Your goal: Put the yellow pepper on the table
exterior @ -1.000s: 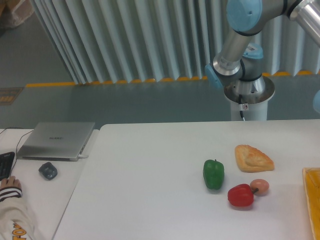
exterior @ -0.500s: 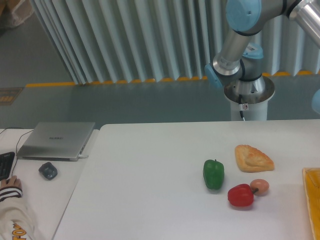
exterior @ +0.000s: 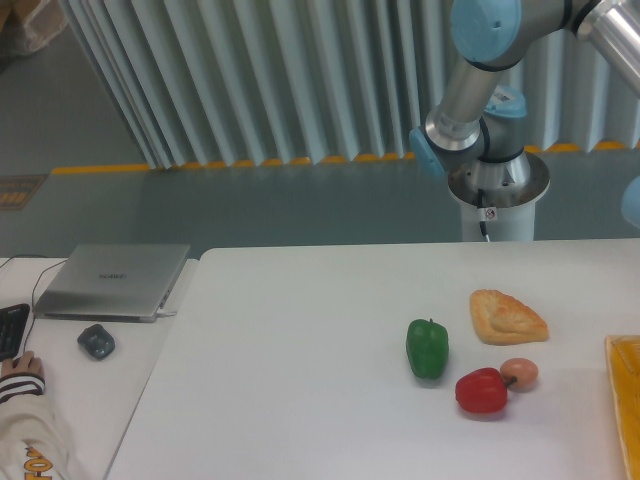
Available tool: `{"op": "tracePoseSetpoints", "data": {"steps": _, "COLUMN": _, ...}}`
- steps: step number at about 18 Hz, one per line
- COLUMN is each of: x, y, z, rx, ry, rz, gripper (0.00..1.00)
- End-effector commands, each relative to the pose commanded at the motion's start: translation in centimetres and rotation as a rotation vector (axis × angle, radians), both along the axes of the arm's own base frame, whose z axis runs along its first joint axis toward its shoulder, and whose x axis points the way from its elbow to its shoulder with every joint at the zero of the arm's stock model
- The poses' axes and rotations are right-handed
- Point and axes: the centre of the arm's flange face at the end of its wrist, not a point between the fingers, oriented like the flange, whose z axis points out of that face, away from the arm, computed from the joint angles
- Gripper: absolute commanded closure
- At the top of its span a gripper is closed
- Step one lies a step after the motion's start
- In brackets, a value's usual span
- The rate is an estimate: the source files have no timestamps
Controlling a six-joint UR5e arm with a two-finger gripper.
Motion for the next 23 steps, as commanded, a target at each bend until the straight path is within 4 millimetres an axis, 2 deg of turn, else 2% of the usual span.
{"op": "tracePoseSetpoints", "data": {"steps": 6, "x": 0.4, "y": 0.9, "z": 2.6, "rx": 0.055, "ry": -0.085, "rz": 0.039, "gripper": 0.76}}
{"op": "tracePoseSetpoints", "data": {"steps": 12, "x": 2.3, "y": 1.2, "z": 5.7, "rx": 0.142, "ry": -0.205, "rz": 0.112, "gripper": 0.76}}
{"op": "tracePoseSetpoints", "data": {"steps": 15, "x": 3.0, "y": 1.2, "z": 5.7, "rx": 0.174, "ry": -0.265, "rz": 0.138, "gripper": 0.76}}
{"op": "tracePoseSetpoints", "data": {"steps": 17, "x": 3.0, "y": 0.4, "z": 6.0, "rx": 0.206, "ry": -0.316, "rz": 0.154, "gripper": 0.76}}
{"op": "tracePoseSetpoints", "data": {"steps": 21, "x": 3.9, "y": 0.3, "z": 6.6, "rx": 0.201, "ry": -0.337, "rz": 0.155, "gripper": 0.76}}
{"op": "tracePoseSetpoints", "data": {"steps": 23, "x": 4.8, "y": 0.1, "z": 7.8, "rx": 0.209, "ry": -0.358, "rz": 0.156, "gripper": 0.76}}
